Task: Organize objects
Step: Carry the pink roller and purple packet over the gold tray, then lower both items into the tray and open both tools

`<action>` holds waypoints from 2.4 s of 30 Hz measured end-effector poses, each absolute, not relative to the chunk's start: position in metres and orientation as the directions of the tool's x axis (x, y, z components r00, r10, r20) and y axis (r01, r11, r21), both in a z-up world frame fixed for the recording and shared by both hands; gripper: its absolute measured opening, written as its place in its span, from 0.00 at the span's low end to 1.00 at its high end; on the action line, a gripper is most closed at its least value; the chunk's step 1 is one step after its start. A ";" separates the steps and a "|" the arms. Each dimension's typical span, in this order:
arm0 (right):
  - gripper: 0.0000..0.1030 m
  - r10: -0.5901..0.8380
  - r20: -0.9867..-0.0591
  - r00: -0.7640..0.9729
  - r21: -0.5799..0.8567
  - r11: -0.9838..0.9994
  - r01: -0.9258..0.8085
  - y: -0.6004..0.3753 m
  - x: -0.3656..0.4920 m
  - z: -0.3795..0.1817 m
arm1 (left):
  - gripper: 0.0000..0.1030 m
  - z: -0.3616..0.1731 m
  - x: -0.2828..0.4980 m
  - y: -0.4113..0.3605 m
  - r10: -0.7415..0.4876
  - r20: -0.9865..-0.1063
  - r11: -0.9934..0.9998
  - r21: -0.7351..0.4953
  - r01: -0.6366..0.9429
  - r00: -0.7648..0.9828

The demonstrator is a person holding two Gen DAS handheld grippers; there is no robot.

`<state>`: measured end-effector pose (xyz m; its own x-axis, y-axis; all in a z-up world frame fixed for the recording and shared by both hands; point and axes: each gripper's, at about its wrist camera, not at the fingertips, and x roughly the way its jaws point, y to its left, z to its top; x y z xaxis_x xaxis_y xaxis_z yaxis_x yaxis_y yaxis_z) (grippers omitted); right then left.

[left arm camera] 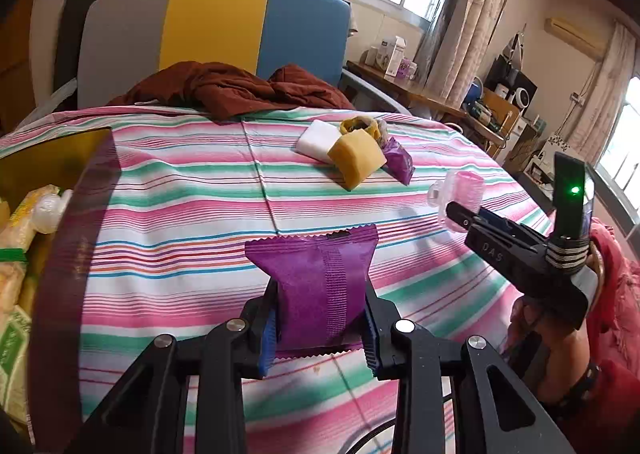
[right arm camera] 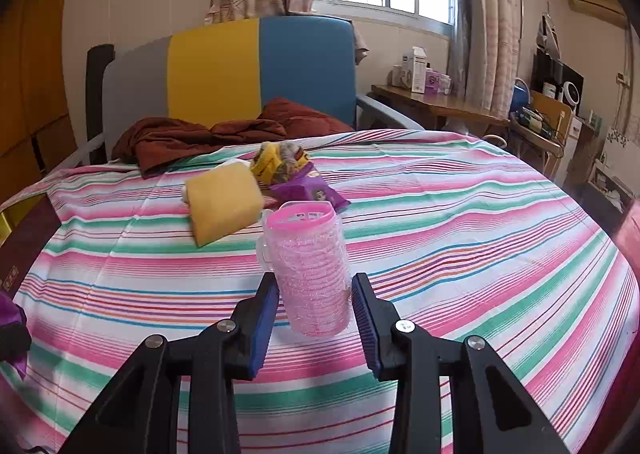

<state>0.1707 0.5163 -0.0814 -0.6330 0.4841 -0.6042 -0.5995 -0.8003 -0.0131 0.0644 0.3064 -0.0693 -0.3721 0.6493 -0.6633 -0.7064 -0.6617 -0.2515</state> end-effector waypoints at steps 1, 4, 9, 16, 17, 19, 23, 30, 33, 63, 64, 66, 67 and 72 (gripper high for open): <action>0.36 0.476 -0.608 -0.635 -0.009 -0.805 -0.594 0.514 0.170 -0.080 | 0.34 -0.067 0.065 0.302 0.650 -0.661 -0.661 -0.248 -0.708 -0.375; 0.36 0.440 -0.619 -0.651 0.028 -0.815 -0.578 0.504 0.171 -0.076 | 0.34 -0.059 0.066 0.290 0.660 -0.649 -0.654 -0.248 -0.715 -0.379; 0.36 0.371 -0.626 -0.686 0.083 -0.843 -0.531 0.479 0.168 -0.068 | 0.34 -0.049 0.070 0.267 0.670 -0.630 -0.655 -0.252 -0.713 -0.393; 0.36 0.220 -0.627 -0.747 0.187 -0.889 -0.419 0.433 0.152 -0.053 | 0.34 -0.035 0.071 0.229 0.677 -0.597 -0.677 -0.279 -0.681 -0.429; 0.36 0.195 -0.629 -0.753 0.199 -0.895 -0.399 0.424 0.148 -0.051 | 0.34 -0.034 0.070 0.223 0.676 -0.595 -0.682 -0.281 -0.675 -0.435; 0.36 0.158 -0.629 -0.761 0.213 -0.907 -0.365 0.410 0.142 -0.048 | 0.34 -0.032 0.068 0.210 0.666 -0.594 -0.697 -0.280 -0.660 -0.452; 0.36 0.083 -0.624 -0.777 0.231 -0.930 -0.285 0.377 0.128 -0.041 | 0.34 -0.029 0.061 0.181 0.646 -0.589 -0.730 -0.292 -0.619 -0.484; 0.36 -0.021 -0.610 -0.792 0.245 -0.956 -0.164 0.328 0.108 -0.027 | 0.34 -0.023 0.048 0.124 0.596 -0.552 -0.793 -0.295 -0.533 -0.582; 0.36 -0.070 -0.608 -0.791 0.264 -0.957 -0.118 0.310 0.101 -0.024 | 0.34 -0.027 0.039 0.100 0.560 -0.564 -0.822 -0.288 -0.491 -0.607; 0.40 -0.132 -0.647 -0.751 0.258 -0.965 -0.052 0.242 0.029 -0.020 | 0.89 -0.054 -0.017 0.037 0.383 -0.678 -0.920 -0.221 -0.324 -0.627; 0.40 -0.135 -0.643 -0.754 0.263 -0.963 -0.052 0.243 0.031 -0.019 | 0.93 -0.051 -0.014 0.033 0.372 -0.663 -0.926 -0.222 -0.304 -0.649; 0.40 -0.135 -0.641 -0.756 0.271 -0.961 -0.058 0.246 0.034 -0.019 | 0.97 -0.046 -0.013 0.026 0.351 -0.646 -0.936 -0.234 -0.262 -0.678; 0.40 -0.136 -0.644 -0.752 0.275 -0.959 -0.062 0.247 0.034 -0.019 | 0.98 -0.045 -0.012 0.021 0.337 -0.640 -0.941 -0.243 -0.234 -0.691; 0.40 -0.143 -0.645 -0.751 0.287 -0.956 -0.065 0.250 0.040 -0.021 | 1.00 -0.042 -0.013 0.007 0.318 -0.646 -0.940 -0.313 -0.139 -0.694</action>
